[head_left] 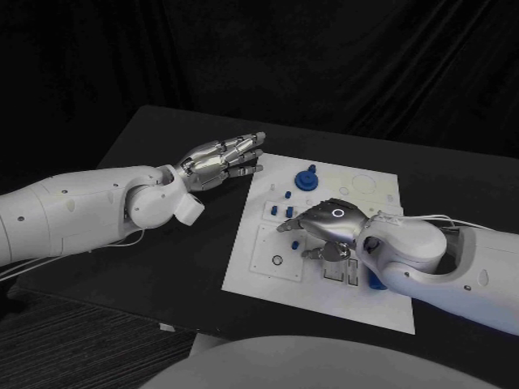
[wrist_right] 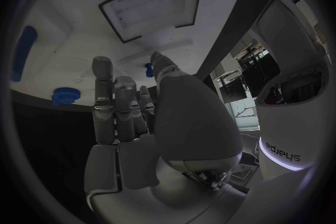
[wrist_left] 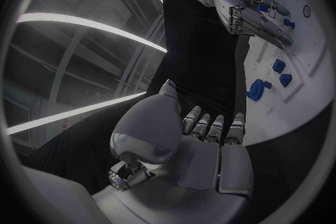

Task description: Assemble the parts on the task board

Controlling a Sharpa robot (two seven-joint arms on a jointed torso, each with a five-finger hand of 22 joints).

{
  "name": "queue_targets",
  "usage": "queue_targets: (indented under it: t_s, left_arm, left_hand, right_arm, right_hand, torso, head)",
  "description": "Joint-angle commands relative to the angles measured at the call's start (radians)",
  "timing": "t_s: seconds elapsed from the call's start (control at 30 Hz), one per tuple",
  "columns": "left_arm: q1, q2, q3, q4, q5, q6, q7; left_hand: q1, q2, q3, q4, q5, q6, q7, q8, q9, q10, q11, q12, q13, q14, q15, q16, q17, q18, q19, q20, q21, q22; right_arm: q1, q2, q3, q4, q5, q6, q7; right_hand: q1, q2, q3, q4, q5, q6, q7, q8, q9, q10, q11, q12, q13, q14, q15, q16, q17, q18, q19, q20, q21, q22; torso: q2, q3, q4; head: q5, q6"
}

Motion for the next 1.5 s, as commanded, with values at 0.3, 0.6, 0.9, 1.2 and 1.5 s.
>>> queue_targets:
  t_s: [0.3, 0.6, 0.9, 1.2, 1.5]
  left_arm:
    - [-0.002, -0.004, 0.001, 0.002, 0.005, 0.009, 0.011]
    - [-0.002, 0.0, 0.001, 0.001, 0.005, 0.003, 0.01]
    - [-0.003, 0.002, 0.001, -0.004, 0.005, 0.003, 0.012]
    - [-0.004, 0.003, 0.001, -0.004, 0.005, 0.0, 0.014]
    - [-0.004, 0.001, 0.001, -0.002, 0.005, -0.005, 0.014]
  left_hand:
    - [0.008, 0.0, -0.005, -0.003, 0.006, 0.01, 0.01, 0.008, 0.002, -0.003, 0.0, 0.006, 0.001, 0.0, 0.009, -0.004, -0.002, 0.009, 0.0, 0.006, 0.004, 0.002]
    - [0.009, 0.0, -0.006, -0.002, 0.006, 0.018, 0.015, 0.01, 0.004, -0.001, -0.001, 0.007, 0.002, 0.0, 0.009, -0.004, -0.002, 0.009, 0.0, 0.006, 0.004, 0.002]
    - [0.012, 0.004, -0.004, -0.002, 0.01, 0.029, 0.029, 0.014, 0.005, 0.0, -0.002, 0.008, 0.003, 0.0, 0.007, -0.004, -0.002, 0.009, 0.0, 0.005, 0.004, 0.002]
    - [0.016, 0.011, -0.001, -0.001, 0.015, 0.042, 0.04, 0.019, 0.006, 0.0, -0.004, 0.009, 0.003, 0.0, 0.005, -0.004, -0.002, 0.009, 0.001, 0.005, 0.004, 0.002]
    - [0.018, 0.016, 0.001, -0.001, 0.016, 0.046, 0.042, 0.021, 0.007, 0.001, -0.003, 0.009, 0.003, 0.0, 0.004, -0.004, -0.002, 0.009, 0.001, 0.005, 0.004, 0.002]
  right_arm:
    - [0.08, -0.111, 0.0, 0.044, 0.12, -0.158, 0.001]
    - [0.174, -0.23, -0.001, 0.051, 0.25, -0.015, -0.058]
    - [0.171, -0.264, -0.001, 0.037, 0.258, 0.044, -0.034]
    - [0.14, -0.274, -0.001, 0.019, 0.256, 0.063, 0.001]
    - [0.109, -0.268, -0.001, 0.002, 0.246, 0.031, 0.054]
  right_hand:
    - [-0.028, -0.045, -0.072, 0.088, -0.054, 0.091, 0.014, 0.025, -0.002, -0.061, -0.001, 0.056, 0.002, 0.016, -0.003, 0.018, 0.004, 0.005, 0.028, -0.003, 0.02, 0.049]
    - [-0.169, -0.127, -0.158, 0.092, -0.134, 0.085, 0.014, 0.017, -0.015, -0.139, 0.005, 0.047, -0.003, 0.012, 0.002, 0.019, -0.002, 0.006, 0.026, 0.0, -0.009, 0.047]
    - [-0.217, -0.134, -0.173, 0.092, -0.189, 0.13, -0.017, 0.027, -0.012, -0.106, -0.001, 0.067, 0.002, 0.034, -0.003, 0.053, 0.031, 0.009, 0.036, -0.003, -0.018, 0.047]
    - [-0.149, -0.092, -0.126, 0.089, -0.12, 0.23, 0.022, 0.065, 0.005, 0.016, -0.009, 0.128, 0.011, 0.055, -0.01, 0.073, 0.045, 0.006, 0.068, -0.008, 0.008, 0.054]
    - [-0.006, 0.021, -0.035, 0.065, 0.069, 0.283, 0.04, 0.075, 0.021, 0.158, -0.022, 0.157, 0.013, 0.081, -0.019, 0.093, 0.06, -0.001, 0.106, -0.02, 0.048, 0.067]
  torso:
    - [0.0, -0.0008, 0.0006]
    - [-0.001, -0.0011, 0.001]
    - [-0.003, -0.0064, -0.0028]
    - [0.006, 0.0023, -0.0032]
    - [0.001, 0.0007, -0.0005]
  head:
    - [-0.011, 0.0]
    - [-0.029, 0.0]
    - [-0.03, 0.0]
    - [-0.042, 0.0]
    - [-0.05, 0.0]
